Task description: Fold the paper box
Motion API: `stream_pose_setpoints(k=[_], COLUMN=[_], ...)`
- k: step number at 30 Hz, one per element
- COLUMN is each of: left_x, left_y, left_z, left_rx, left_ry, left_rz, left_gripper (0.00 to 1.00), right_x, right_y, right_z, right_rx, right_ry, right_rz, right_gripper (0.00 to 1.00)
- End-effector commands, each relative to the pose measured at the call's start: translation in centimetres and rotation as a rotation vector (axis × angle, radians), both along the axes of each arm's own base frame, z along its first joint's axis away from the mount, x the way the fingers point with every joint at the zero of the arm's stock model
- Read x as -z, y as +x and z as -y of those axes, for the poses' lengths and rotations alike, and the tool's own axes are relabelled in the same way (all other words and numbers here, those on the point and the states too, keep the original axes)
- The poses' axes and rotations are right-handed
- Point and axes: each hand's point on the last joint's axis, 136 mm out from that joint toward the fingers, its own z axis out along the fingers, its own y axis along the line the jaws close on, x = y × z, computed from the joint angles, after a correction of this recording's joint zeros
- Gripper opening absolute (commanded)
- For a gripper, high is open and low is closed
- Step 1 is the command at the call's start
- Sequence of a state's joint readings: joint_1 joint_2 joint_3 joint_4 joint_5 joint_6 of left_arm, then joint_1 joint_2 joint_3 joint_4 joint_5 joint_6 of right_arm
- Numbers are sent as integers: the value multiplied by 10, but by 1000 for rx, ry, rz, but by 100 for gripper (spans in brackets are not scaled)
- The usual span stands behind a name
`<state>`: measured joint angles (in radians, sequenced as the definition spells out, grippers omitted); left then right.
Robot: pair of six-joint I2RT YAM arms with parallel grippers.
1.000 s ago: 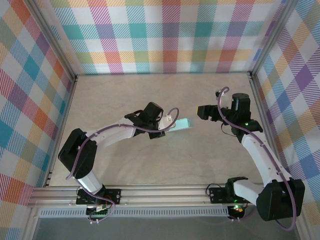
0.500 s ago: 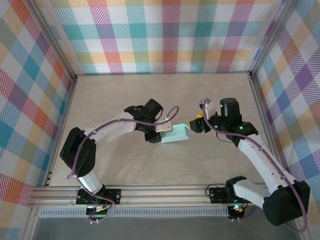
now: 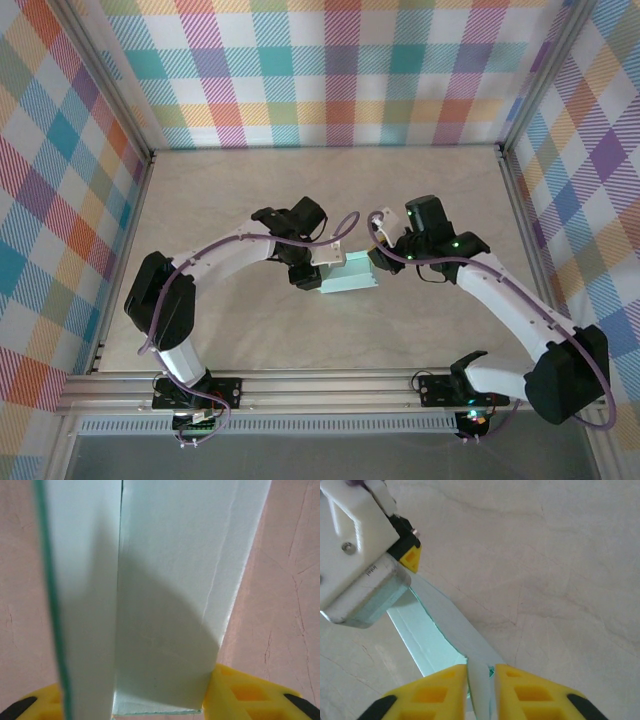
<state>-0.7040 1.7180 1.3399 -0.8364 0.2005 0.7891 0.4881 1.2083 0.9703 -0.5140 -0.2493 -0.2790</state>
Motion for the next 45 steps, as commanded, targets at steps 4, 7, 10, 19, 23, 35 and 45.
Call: stream_pose_setpoints(k=[4, 7, 10, 19, 23, 35, 45], left_x=[2, 4, 4, 1, 1, -4, -2], left_y=[-2, 0, 2, 8, 11, 18, 20], left_z=[-4, -4, -5, 2, 4, 11, 15], left_rx=[13, 6, -6, -111, -160, -249, -253], left_ry=[25, 34, 44, 37, 46, 44, 47], left_rz=[-27, -26, -24, -74, -95, -114, -126], left_gripper=[43, 43, 43, 42, 42, 43, 43], right_x=[-3, -2, -5, -4, 0, 10, 28], right_y=[1, -1, -2, 15, 25, 43, 42], right_z=[-3, -3, -3, -9, -9, 8, 17], right_rx=[-26, -29, -27, 134, 262, 537, 627], right_ry=[-49, -62, -62, -15, 5, 89, 139], right_rz=[27, 25, 27, 57, 79, 108, 110], right_gripper=[10, 1, 0, 0, 0, 0, 0])
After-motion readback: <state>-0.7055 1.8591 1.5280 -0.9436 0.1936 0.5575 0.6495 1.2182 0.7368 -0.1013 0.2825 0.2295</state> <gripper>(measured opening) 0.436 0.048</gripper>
